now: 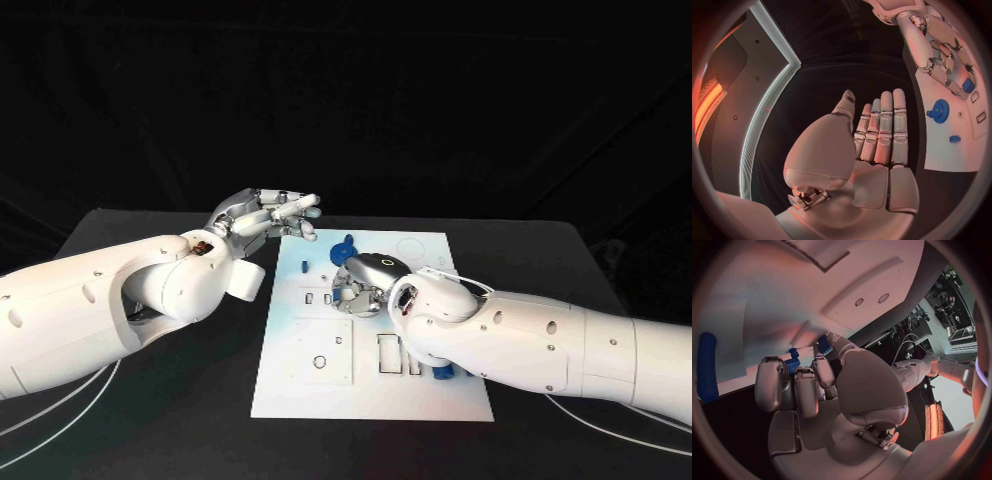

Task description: Assemble the parts on the task board

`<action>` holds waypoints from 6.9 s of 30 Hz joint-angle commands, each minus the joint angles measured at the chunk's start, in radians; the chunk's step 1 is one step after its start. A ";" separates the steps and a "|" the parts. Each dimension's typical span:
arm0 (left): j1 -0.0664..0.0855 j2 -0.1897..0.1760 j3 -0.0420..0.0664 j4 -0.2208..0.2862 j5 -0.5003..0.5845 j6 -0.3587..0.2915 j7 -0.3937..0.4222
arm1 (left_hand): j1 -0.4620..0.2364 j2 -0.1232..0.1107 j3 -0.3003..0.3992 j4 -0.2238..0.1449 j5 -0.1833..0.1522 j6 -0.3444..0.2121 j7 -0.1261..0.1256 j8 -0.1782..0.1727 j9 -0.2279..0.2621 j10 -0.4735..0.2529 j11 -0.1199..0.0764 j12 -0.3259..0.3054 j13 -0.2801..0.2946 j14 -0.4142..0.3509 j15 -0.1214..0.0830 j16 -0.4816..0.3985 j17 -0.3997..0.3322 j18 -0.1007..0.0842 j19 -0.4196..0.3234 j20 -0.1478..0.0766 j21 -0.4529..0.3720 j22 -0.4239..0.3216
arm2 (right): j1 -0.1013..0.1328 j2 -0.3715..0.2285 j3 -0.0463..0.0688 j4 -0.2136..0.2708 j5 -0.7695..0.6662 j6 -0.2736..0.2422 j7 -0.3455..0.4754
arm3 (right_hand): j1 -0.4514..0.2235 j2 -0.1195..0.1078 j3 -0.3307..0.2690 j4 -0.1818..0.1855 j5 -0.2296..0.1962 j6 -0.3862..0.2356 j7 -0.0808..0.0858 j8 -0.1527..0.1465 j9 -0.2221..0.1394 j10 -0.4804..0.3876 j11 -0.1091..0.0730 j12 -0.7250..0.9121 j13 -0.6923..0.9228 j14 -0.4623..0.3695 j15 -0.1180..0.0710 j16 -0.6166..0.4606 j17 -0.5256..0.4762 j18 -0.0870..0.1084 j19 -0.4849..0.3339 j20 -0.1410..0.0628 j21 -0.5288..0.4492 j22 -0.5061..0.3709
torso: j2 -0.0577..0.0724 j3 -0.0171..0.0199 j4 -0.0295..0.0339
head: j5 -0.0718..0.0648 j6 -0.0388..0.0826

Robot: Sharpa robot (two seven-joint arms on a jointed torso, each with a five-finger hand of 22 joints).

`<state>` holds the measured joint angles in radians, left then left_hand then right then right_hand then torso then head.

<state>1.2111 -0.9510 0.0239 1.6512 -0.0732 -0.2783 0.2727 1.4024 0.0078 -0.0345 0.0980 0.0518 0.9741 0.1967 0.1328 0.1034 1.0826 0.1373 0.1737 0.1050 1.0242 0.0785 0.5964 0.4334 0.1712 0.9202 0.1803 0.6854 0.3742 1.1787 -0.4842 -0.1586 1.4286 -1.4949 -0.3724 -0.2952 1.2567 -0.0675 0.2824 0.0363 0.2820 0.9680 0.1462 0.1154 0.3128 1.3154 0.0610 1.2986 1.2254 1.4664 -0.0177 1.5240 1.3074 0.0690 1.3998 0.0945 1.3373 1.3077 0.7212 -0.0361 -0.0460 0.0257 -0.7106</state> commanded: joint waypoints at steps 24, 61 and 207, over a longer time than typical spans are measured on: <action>0.001 0.001 0.001 0.000 0.006 0.018 0.002 | 0.000 0.011 -0.001 -0.007 -0.003 0.004 0.003 -0.005 0.001 -0.001 0.002 -0.006 0.001 0.000 0.002 -0.007 -0.002 0.011 -0.007 -0.001 -0.007 -0.002 | -0.003 0.000 -0.003 0.006 -0.008 -0.041 -0.004 | -0.042 -0.050 -0.049 0.030 -0.074 -0.063 0.015 -0.025 -0.003 -0.052 0.016 -0.039 -0.043 0.077 0.020 -0.016 0.147 0.006 -0.030 0.014 -0.042 0.015 | 0.000 0.0002 -0.0005 | 0.000 0.000; 0.081 0.185 -0.002 -0.234 -0.846 0.377 -0.755 | -0.116 0.059 -0.109 0.111 -0.001 0.033 -0.088 0.142 0.140 0.047 -0.108 0.610 0.492 0.501 -0.118 0.885 1.007 -0.072 0.459 -0.133 0.582 0.645 | 0.136 -0.438 0.012 0.174 0.832 -0.071 0.447 | 0.102 0.019 -0.216 0.119 -0.006 -0.070 0.014 0.056 -0.026 -0.132 0.015 -0.083 -0.130 0.055 0.021 -0.056 0.084 0.036 -0.115 0.018 -0.193 -0.080 | -0.056 0.0224 -0.0129 | 0.020 -0.022; 0.071 0.449 -0.064 -0.428 -0.991 0.594 -0.910 | -0.052 0.113 -0.064 0.136 -0.001 -0.050 -0.124 0.376 0.363 0.100 -0.137 0.928 0.819 0.504 -0.141 0.863 1.027 -0.110 0.521 -0.147 0.730 0.887 | 0.133 -0.398 0.012 0.131 0.793 -0.081 0.412 | 0.097 0.020 -0.227 0.119 0.058 -0.082 0.016 0.054 -0.046 -0.144 0.017 -0.100 -0.150 0.050 0.022 -0.071 0.065 0.040 -0.124 0.017 -0.223 -0.094 | -0.059 0.0247 -0.0114 | 0.018 -0.091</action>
<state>1.2818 -0.5043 -0.0402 1.2243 -1.0777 0.2938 -0.6448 1.3400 0.1213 -0.1071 0.2350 0.0518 0.9324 0.0731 0.5065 0.4652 1.1839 0.0067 1.1064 0.9251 1.4659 -0.0559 1.4622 1.3076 0.0776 1.4384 0.0374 1.4095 1.2604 1.3121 -0.8827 -0.1470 1.5592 -0.6931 -0.4628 0.1139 1.3559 -0.0534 0.0609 0.1560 0.3348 0.8889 0.1614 0.1658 0.2675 1.1738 0.0751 1.2005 1.0738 1.4648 0.0089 1.4582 1.3074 0.1000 1.2805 0.1103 1.1207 1.2151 0.6618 -0.0112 -0.0573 0.0429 -0.8002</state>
